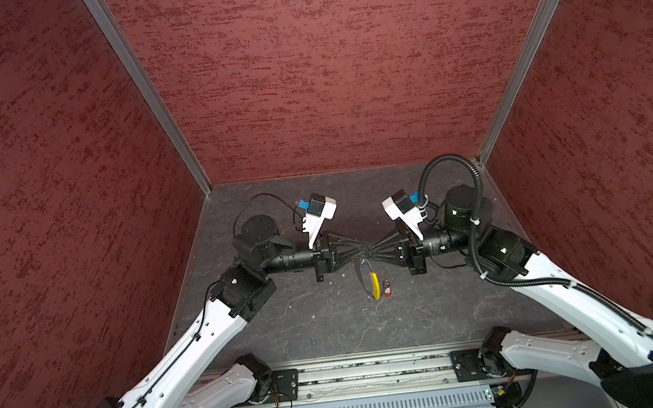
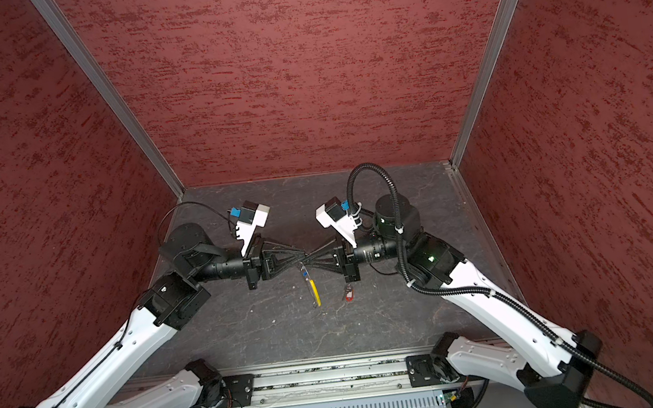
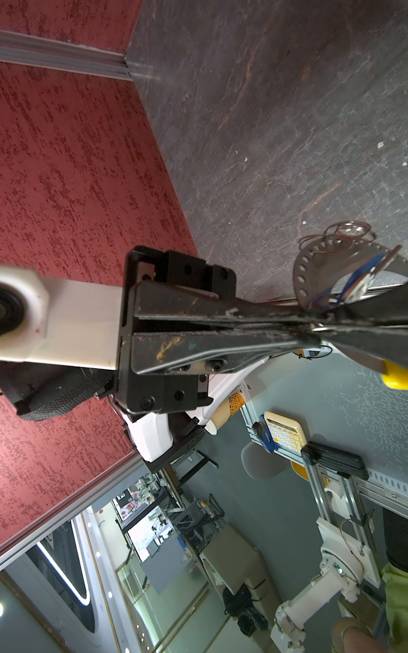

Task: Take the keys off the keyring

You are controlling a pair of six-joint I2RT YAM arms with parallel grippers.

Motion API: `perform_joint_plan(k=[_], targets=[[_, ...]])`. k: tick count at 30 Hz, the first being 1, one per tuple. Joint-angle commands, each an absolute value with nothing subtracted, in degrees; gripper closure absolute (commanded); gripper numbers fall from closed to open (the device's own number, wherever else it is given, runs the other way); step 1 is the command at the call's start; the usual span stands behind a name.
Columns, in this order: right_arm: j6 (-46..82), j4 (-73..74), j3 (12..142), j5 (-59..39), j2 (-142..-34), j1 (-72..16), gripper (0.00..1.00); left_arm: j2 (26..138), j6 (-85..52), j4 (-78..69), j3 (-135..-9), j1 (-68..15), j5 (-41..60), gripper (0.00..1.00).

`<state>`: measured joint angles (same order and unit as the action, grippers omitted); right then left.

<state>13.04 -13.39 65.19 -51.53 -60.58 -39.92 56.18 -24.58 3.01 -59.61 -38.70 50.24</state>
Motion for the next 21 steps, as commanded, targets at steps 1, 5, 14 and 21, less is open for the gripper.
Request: perform_joint_plan(k=[1,5,14,21], targets=[[11.74,-10.95,65.39,-46.52,-59.69,-39.73,1.00,55.06,-23.51,8.33,-60.51,-40.08,52.03,0.85],[11.49,-11.24,65.31,-46.24,-59.68,-39.72,1.00,54.63,-23.72,9.88,-60.38,-40.06,52.02,0.90],[12.03,-10.44,65.32,-45.09,-59.59,-39.70,1.00,54.84,-25.00,9.66,-60.38,-40.21,53.11,0.89],[12.62,-9.59,64.87,-42.80,-58.65,-39.73,0.88,54.17,-22.13,13.71,-62.58,-43.23,45.70,1.00]])
